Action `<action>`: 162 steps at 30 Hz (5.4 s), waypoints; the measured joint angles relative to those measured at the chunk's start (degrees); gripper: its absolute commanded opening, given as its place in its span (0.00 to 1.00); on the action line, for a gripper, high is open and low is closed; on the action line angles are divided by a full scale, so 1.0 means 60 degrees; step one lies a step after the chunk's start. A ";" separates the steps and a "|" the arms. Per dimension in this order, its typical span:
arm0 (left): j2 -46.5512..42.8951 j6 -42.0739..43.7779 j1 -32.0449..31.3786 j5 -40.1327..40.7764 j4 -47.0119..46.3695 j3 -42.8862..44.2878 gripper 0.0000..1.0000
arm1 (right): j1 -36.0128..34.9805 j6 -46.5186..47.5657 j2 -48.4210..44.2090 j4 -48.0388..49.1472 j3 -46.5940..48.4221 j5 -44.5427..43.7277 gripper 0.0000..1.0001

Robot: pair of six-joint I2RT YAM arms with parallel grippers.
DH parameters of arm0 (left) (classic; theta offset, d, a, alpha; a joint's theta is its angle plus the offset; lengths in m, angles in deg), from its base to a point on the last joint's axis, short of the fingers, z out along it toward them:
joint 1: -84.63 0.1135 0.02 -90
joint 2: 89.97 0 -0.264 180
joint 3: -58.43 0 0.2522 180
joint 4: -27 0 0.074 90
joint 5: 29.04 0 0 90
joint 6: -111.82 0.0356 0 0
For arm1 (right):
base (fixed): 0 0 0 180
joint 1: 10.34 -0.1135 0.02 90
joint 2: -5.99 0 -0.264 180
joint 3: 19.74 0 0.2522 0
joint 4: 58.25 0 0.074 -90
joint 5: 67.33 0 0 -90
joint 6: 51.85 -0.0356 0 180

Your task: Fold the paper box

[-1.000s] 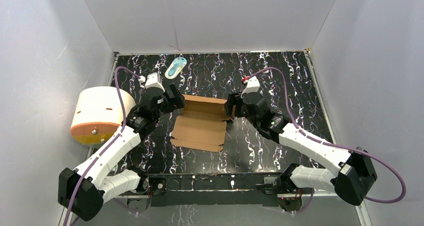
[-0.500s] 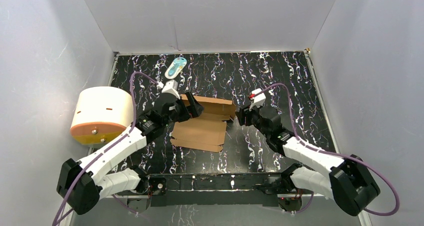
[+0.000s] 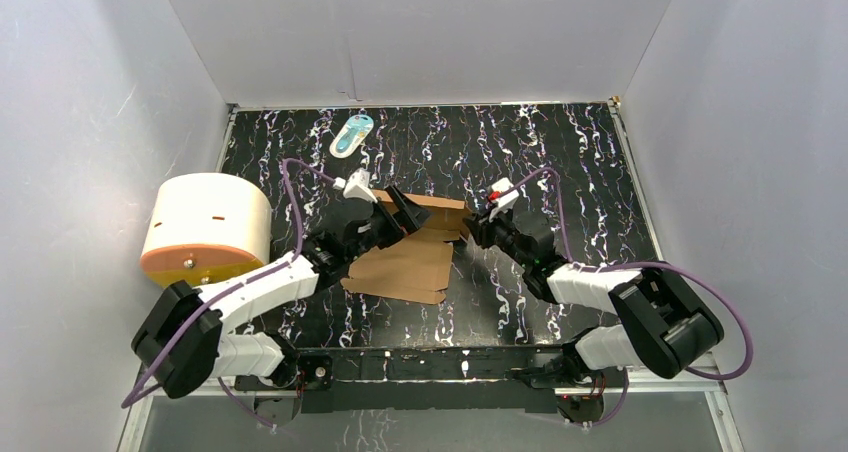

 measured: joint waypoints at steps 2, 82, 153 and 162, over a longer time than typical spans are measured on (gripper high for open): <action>0.0321 -0.0288 -0.0175 0.0033 -0.0484 -0.0051 0.92 | 0.0022 0.0106 0.0164 0.0335 -0.0106 0.0153 0.18; 0.3614 0.3144 -0.1679 0.4674 -0.2572 0.0463 0.28 | 0.0018 0.0393 -0.0117 0.0976 -0.0586 0.2109 0.03; 0.4739 0.8378 -0.2149 0.4481 -0.5497 -0.0780 0.49 | 0.0018 0.0623 0.0138 0.0991 -0.0528 0.2681 0.03; 0.4801 0.7621 -0.1756 0.3832 -0.5566 -0.0852 0.53 | 0.0022 0.0623 0.0102 0.0943 -0.0528 0.2718 0.17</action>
